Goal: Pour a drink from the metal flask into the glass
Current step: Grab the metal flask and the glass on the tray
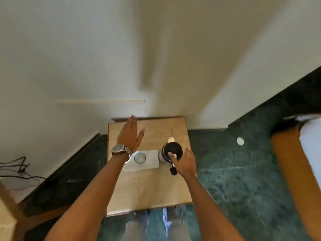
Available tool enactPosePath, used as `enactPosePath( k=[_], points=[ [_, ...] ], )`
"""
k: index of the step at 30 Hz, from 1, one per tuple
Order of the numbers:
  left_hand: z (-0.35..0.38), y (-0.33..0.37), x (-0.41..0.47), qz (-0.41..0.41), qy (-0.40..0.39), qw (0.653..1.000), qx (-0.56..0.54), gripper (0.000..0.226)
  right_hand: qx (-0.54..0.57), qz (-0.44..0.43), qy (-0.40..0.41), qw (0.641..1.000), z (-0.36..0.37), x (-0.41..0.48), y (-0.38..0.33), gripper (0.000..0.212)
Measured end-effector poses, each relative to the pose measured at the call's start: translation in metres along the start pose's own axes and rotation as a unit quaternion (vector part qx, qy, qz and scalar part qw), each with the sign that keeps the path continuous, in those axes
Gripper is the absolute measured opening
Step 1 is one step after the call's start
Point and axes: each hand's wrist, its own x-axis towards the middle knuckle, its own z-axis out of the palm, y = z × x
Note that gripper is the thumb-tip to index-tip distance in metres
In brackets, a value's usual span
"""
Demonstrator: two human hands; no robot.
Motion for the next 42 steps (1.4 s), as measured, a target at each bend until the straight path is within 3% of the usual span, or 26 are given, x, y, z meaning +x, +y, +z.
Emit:
enactPosePath(
  k=[2, 4, 6, 9, 15, 21, 28, 34, 38, 42],
  points=[
    [0.036, -0.016, -0.008, -0.012, -0.055, 0.998, 0.004, 0.073, 0.082, 0.097, 0.034, 0.991, 0.021, 0.011, 0.027, 0.107],
    [0.077, -0.036, -0.023, -0.031, -0.119, 0.992, 0.023, 0.082, 0.175, 0.120, 0.014, 0.977, 0.043, 0.020, 0.050, 0.102],
    [0.116, -0.050, -0.030, -0.036, -0.171, 0.984, 0.035, 0.092, 0.251, 0.108, -0.009, 0.962, 0.066, 0.032, 0.061, 0.091],
    [0.158, -0.067, -0.032, -0.052, -0.191, 0.980, 0.030, 0.104, 0.318, 0.077, 0.024, 0.945, 0.092, 0.053, 0.073, 0.076],
    [0.222, -0.090, -0.039, -0.140, -0.236, 0.961, -0.011, 0.119, 0.358, -0.012, 0.005, 0.934, 0.120, 0.073, 0.101, 0.048],
    [0.254, -0.097, -0.045, -0.172, -0.177, 0.967, -0.065, 0.109, 0.396, -0.034, 0.058, 0.916, 0.129, 0.079, 0.101, 0.045],
    [0.265, -0.103, -0.039, -0.229, -0.088, 0.957, -0.156, 0.068, 0.416, -0.056, 0.096, 0.902, 0.126, 0.090, 0.119, 0.073],
    [0.263, -0.095, -0.045, -0.214, -0.066, 0.959, -0.175, 0.072, 0.362, -0.098, 0.141, 0.916, 0.103, 0.105, 0.123, 0.042],
    [0.251, -0.082, -0.053, -0.194, -0.061, 0.960, -0.193, 0.074, 0.345, -0.105, 0.140, 0.922, 0.088, 0.100, 0.132, 0.044],
    [0.226, -0.066, -0.058, -0.178, -0.069, 0.960, -0.204, 0.077, 0.311, -0.131, 0.143, 0.931, 0.060, 0.078, 0.138, 0.058]
  ],
)
